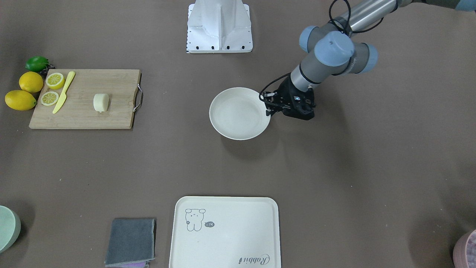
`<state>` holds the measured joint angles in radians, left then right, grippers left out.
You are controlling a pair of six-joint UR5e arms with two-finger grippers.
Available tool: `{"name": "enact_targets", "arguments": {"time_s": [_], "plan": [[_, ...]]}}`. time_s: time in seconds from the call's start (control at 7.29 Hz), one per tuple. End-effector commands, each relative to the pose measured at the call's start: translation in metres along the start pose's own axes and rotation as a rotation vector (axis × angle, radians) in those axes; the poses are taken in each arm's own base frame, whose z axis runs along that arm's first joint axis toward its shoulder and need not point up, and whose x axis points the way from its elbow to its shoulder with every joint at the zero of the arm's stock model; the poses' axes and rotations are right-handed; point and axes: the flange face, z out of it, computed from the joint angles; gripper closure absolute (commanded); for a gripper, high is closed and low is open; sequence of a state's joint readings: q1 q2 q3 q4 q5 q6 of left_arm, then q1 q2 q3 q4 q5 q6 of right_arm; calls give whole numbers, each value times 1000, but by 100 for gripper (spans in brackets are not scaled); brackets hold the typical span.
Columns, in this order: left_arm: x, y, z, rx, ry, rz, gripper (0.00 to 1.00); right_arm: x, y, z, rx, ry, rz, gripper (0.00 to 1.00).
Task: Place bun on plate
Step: 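Slide the white plate inward with the left gripper while the right arm reaches in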
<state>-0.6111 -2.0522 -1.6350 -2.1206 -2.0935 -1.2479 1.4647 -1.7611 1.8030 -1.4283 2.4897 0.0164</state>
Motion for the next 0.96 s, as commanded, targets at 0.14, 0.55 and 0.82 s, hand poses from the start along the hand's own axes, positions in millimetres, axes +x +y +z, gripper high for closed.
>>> {"name": "enact_targets", "arguments": {"time_s": [0.14,0.55,0.82], "plan": [[44,-3,45,6,-17,2,100,-121,-50,23,-46,-48,52,1],[47,-7,51,11,-22,6,100,-270,-75,86,-99,-4,158,1],[48,-8,52,11,-23,7,85,-320,-56,139,-102,63,179,2]]}}
